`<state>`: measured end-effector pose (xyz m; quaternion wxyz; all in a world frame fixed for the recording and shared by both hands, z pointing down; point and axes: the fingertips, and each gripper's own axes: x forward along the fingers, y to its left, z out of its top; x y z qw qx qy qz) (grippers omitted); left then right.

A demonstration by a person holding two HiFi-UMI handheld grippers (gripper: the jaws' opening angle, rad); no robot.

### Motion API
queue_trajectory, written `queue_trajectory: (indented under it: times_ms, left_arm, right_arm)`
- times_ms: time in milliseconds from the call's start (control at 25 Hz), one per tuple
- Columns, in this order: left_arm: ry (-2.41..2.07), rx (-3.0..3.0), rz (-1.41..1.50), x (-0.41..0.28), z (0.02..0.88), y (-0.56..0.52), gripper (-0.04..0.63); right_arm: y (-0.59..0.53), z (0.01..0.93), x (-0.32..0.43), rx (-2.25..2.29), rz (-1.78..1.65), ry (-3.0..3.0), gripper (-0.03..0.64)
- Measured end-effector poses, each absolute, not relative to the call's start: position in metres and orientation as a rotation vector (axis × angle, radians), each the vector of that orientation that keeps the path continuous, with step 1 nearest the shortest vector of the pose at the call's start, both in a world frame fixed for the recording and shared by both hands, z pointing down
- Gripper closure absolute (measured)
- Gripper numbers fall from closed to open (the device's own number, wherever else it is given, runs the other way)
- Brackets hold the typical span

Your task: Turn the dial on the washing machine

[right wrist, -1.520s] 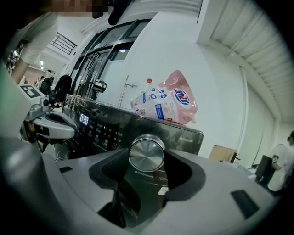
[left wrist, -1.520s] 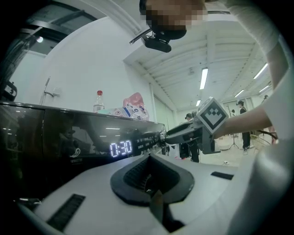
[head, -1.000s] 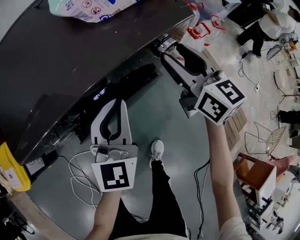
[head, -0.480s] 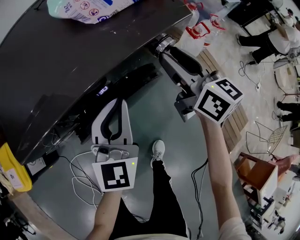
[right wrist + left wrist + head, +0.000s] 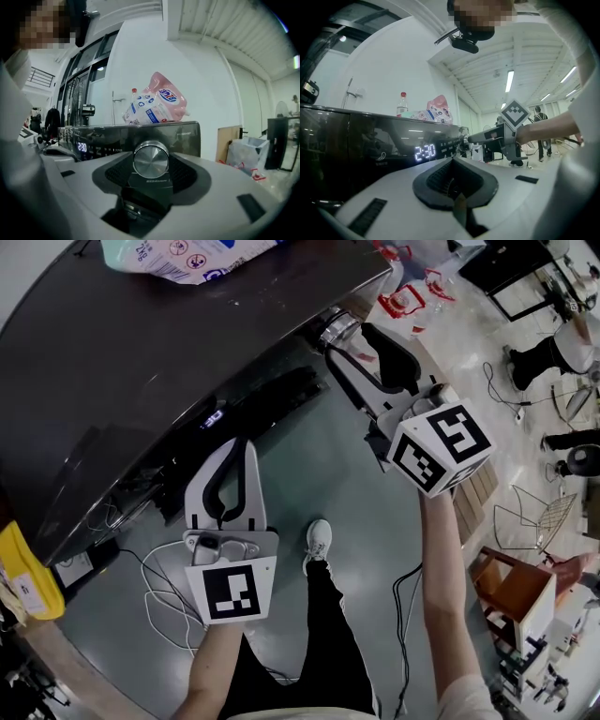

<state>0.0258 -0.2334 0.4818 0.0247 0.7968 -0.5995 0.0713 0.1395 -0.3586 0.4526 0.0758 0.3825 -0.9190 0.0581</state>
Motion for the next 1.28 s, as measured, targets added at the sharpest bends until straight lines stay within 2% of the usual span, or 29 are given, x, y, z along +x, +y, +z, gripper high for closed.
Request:
queue_trajectory:
  times_ms: [120,200,440,800,1040,1280]
  left_arm:
    - [-1.852,2.461,0.225,0.025,0.483,-0.232,0.597]
    - [-1.851,2.46,0.224,0.025,0.483,-0.232,0.597]
    - [-1.848,2.462,0.229,0.024,0.483,-0.231,0.597]
    - [-1.839,2.459,0.226,0.029,0.487,-0.229,0.597]
    - [-1.845,2.452,0.224,0.026,0.488,-0.23,0.597]
    - [-1.853,2.443,0.208,0.024,0.487,-0.231,0.597]
  right_arm:
    - [-0.357,0.451,0.137,1.114,0.079,-2.744,0.393]
    - [-0.356,0.45,0.136,1.083,0.013,-2.734,0.353]
    - [-0.351,0.456,0.134,0.968,-0.286,-2.586,0.351]
    - [-0.354,0.464,0.127,0.973,-0.463,-2.46,0.354]
    - [-0.358,0.462,0.131,1.049,-0.29,-2.583,0.354]
    - [-0.361,0.465,0.138,1.149,0.219,-2.78,0.354]
